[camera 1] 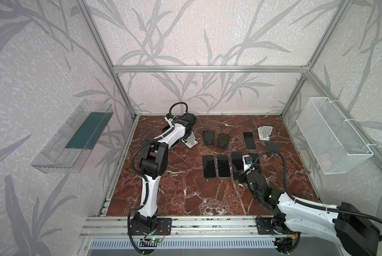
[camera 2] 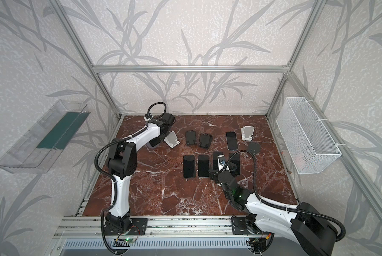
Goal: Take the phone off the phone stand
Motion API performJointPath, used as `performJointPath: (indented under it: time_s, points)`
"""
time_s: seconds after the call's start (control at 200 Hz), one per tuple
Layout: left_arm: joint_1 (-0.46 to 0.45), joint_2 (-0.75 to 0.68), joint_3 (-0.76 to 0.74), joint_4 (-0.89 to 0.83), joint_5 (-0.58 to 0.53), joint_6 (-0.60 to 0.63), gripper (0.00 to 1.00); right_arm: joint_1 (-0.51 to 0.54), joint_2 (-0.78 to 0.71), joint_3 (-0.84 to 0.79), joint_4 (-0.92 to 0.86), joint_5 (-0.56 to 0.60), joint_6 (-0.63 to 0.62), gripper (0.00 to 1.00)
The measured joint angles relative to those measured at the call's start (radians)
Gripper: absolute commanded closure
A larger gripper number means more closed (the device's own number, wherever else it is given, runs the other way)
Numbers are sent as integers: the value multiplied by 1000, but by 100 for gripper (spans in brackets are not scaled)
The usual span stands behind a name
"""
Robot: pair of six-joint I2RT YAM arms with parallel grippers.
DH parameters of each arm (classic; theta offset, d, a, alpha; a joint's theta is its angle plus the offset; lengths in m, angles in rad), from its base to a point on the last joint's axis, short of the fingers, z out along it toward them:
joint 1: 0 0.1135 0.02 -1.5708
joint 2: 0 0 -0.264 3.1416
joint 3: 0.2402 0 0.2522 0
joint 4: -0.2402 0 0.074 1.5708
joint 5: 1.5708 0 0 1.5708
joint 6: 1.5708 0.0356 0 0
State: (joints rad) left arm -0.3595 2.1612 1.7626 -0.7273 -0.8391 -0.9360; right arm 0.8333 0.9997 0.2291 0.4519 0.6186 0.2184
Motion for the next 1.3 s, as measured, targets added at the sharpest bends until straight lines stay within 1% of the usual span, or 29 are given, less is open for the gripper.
performJointPath:
  time_s: [0.18, 0.26, 0.41, 0.51, 0.585, 0.84, 1.18, 1.3]
  points:
    - [0, 0, -19, 13, -12, 0, 12, 0, 0, 0, 0, -2, 2, 1]
    - [0, 0, -40, 30, -17, 2, 15, 0, 0, 0, 0, -4, 2, 1]
    - [0, 0, -84, 72, -19, 11, 24, 0, 0, 0, 0, -6, 2, 1]
    - [0, -3, -93, 105, -24, 29, 36, 0, 0, 0, 0, -11, 2, 1]
    - [0, -13, -113, 132, -24, 55, 40, 0, 0, 3, -2, -17, 2, 1]
    - [1, -72, -194, 193, -17, 116, 42, 0, 0, 5, -1, -26, 2, 1]
    - [-5, -181, -272, 280, 27, 200, 43, 0, 0, 5, -2, -29, 2, 1]
    - [-18, -218, -301, 301, 47, 245, 47, 0, 0, 5, -1, -29, 2, 1]
